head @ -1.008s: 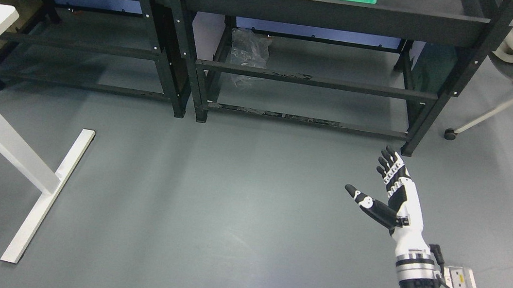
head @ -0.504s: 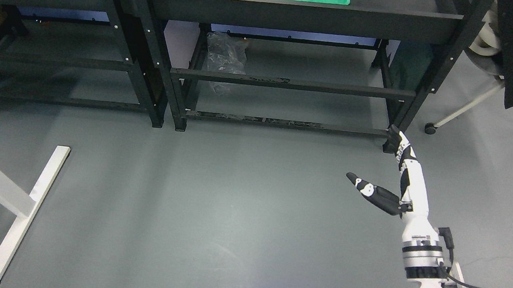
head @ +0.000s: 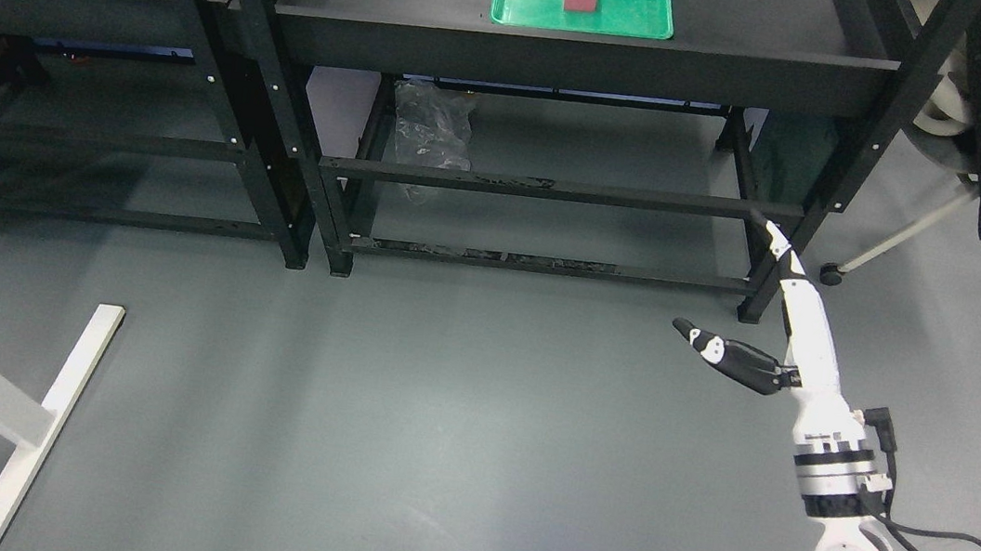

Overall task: Pick pink block from left shelf to tray
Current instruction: 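Drive toward the shelf while raising the right hand toward the green tray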

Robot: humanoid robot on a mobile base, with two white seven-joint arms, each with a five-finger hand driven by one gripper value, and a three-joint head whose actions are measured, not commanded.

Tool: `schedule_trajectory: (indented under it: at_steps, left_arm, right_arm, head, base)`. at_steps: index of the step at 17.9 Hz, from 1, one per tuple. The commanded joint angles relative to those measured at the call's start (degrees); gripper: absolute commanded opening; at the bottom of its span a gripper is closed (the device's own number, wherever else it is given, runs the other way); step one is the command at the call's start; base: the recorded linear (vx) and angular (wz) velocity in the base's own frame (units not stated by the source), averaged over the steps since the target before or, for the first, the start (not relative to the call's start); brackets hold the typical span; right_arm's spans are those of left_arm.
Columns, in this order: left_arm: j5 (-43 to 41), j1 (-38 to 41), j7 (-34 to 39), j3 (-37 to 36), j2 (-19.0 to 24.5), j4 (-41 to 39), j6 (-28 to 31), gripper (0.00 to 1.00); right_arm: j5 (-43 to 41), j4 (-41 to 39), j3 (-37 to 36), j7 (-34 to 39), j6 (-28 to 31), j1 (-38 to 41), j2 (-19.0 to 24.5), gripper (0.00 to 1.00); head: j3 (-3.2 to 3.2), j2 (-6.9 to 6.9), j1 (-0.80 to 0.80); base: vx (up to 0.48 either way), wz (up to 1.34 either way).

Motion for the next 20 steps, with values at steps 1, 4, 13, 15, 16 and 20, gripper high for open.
schedule_trajectory:
  at_steps: [1,4,13,15,16,20]
  left_arm:
    - [0.0,1.14,0.01,0.0,1.0,-1.0,0.0,1.0]
    - [0.0,1.14,0.01,0.0,1.0,-1.0,0.0,1.0]
    - [0.0,1.14,0.01,0.0,1.0,-1.0,0.0,1.0]
    - [0.0,1.14,0.01,0.0,1.0,-1.0,0.0,1.0]
    - [0.0,1.14,0.01,0.0,1.0,-1.0,0.0,1.0]
    - [0.0,1.14,0.01,0.0,1.0,-1.0,0.0,1.0]
  right_arm:
    - [30.92,0.03,2.01,-1.6,-1.23,0.92,-3.22,0.99]
    - [34.85,0.12,2.01,-7.81,-1.14,1.18,-3.48,0.99]
    - [41.66,0.29,4.12,-16.5,6.57,0.84,-2.43,0.99]
    - [38.76,0.3,3.77,-7.79,7.39,0.22,-2.34,0.99]
    - [37.01,0.3,3.86,-6.97,7.38,0.13,-2.08,0.99]
    - [35.67,0.3,4.03,-7.57,6.6,0.04,-0.15,0.99]
  head:
    - [0.0,0.0,0.0]
    - [0.0,0.0,0.0]
    - [0.0,0.0,0.0]
    - [0.0,0.0,0.0]
    - [0.0,0.0,0.0]
    - [0.0,0.0,0.0]
  base:
    - [0.205,0.09]
    - [0.232,0.1]
    - [0.25,0.06]
    - [0.276,0.06]
    - [0.255,0.05]
    - [0.254,0.02]
